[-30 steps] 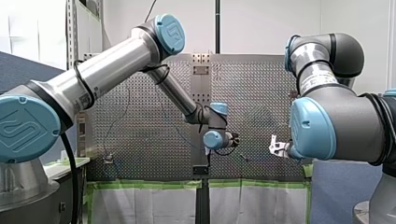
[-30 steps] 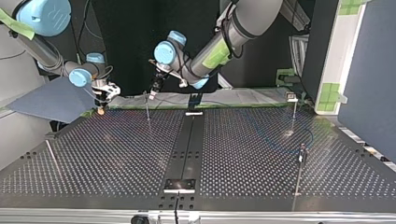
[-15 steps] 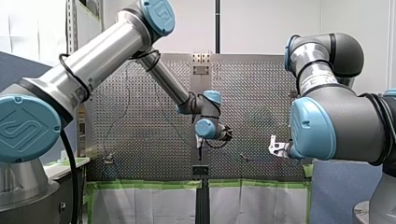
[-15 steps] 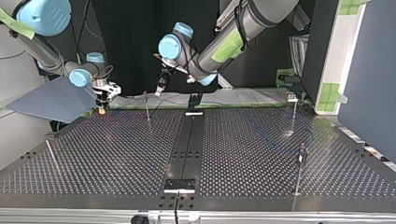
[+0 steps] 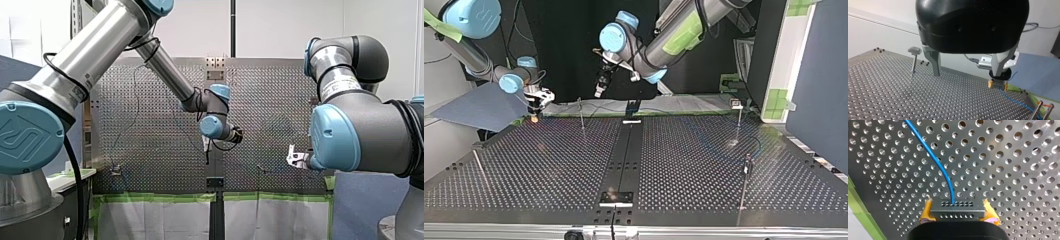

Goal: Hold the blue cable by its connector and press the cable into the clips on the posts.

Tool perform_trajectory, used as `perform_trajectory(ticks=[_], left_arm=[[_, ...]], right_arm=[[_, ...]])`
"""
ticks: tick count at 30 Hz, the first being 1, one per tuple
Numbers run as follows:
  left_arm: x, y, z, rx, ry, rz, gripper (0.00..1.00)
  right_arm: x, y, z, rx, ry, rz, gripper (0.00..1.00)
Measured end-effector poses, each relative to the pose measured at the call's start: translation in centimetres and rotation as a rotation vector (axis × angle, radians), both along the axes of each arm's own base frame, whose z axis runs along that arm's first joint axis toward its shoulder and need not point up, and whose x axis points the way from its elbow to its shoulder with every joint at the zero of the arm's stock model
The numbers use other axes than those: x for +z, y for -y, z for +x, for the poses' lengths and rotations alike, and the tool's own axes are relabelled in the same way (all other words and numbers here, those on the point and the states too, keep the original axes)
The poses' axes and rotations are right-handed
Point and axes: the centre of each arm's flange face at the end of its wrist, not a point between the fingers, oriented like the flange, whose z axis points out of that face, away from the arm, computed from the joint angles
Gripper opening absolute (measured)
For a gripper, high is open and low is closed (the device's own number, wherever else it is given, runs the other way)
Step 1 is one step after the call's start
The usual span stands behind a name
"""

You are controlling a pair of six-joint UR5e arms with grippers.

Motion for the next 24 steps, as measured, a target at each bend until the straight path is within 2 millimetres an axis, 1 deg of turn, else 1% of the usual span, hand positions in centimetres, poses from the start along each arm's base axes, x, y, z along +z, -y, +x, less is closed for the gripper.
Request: perform_trajectory(ticks=[11,20,24], left_arm=[[2.2,-2.6,-2.5,0.001,0.004,0.009,1.00],[4.0,-4.8,-5.3,-0.006,0.005,0.014,1.00],[4.7,-5.9,-6.5,-0.009,0.009,0.019,1.00]], right_arm=[[0.2,0.1,0.3,0.006,-0.007,-0.007,0.00],[0.4,-0.2,1.2,0.013,-0.072,0.011,0.00],[0.8,-0.4,1.5,0.012,-0.082,0.017,0.00]])
